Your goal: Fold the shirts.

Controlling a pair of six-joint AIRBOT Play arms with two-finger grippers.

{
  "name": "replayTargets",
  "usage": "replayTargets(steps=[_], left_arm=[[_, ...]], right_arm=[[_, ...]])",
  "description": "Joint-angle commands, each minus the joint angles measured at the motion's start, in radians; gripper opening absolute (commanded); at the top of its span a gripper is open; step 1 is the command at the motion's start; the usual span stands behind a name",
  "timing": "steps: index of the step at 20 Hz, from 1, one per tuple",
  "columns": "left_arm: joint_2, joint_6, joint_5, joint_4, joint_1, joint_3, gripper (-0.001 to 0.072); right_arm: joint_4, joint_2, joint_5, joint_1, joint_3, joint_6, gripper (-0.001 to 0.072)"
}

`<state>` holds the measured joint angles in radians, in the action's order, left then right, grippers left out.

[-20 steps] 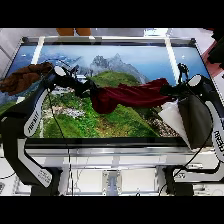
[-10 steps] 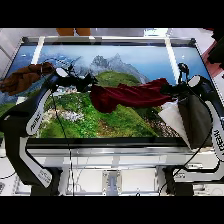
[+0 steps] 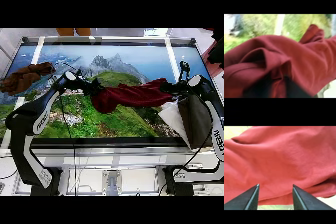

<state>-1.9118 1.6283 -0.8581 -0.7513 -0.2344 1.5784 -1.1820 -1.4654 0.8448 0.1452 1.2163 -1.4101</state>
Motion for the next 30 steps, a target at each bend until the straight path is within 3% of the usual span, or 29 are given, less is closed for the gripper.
replayTargets(steps=[1,4,6,9,11,13,15,16,17,18,20,23,27,30], left_arm=[[-0.006,-0.005,0.079,0.042,-0.019,0.017,0.0013],[0.009,-0.056,-0.008,-0.023,0.03,0.103,0.0012],[0.048,-0.055,-0.145,-0.238,0.082,0.155,0.0012],[0.12,0.084,-0.308,-0.683,0.152,0.161,0.0012],[0.14,0.148,-0.362,-0.787,0.193,0.161,0.0011],[0.142,0.1,-0.373,-0.615,0.217,0.155,0.0012],[0.134,-0.021,-0.367,-0.378,0.209,0.144,0.0017],[0.124,-0.066,-0.361,-0.277,0.195,0.144,0.0056],[0.11,-0.101,-0.348,-0.191,0.179,0.144,0.0417],[0.097,-0.116,-0.32,-0.135,0.161,0.144,0.0702],[0.07,-0.105,-0.232,-0.123,0.116,0.144,0.0698],[0.021,0.017,-0.116,-0.116,0.047,0.144,0.0698],[-0.055,0.191,-0.092,-0.101,-0.006,0.145,0.0698],[-0.078,0.197,-0.045,0.03,-0.029,0.145,0.0697]], right_arm=[[0.008,0.0,-0.005,0.001,0.0,0.0,0.0485],[-0.061,0.0,0.015,0.001,0.0,-0.001,0.0486],[-0.117,0.0,0.048,0.001,0.0,-0.008,0.0486],[-0.098,0.0,0.069,0.0,0.0,-0.008,0.0486],[-0.042,0.0,0.059,-0.002,0.0,-0.008,0.0486],[0.009,0.0,0.043,-0.002,0.0,-0.007,0.0486],[0.021,0.0,0.037,-0.002,0.0,-0.007,0.0486],[0.023,0.0,0.04,-0.002,0.0,-0.008,0.0486],[0.028,0.0,0.043,-0.002,0.0,-0.008,0.0486],[0.039,0.0,0.043,-0.002,0.0,-0.008,0.0486],[0.05,0.0,0.043,-0.002,0.0,-0.008,0.0486],[0.049,0.0,0.041,-0.002,0.0,-0.007,0.0486],[0.042,0.0,0.034,-0.001,0.0,-0.003,0.0486],[0.032,0.0,0.021,-0.001,0.0,-0.003,0.0486]])
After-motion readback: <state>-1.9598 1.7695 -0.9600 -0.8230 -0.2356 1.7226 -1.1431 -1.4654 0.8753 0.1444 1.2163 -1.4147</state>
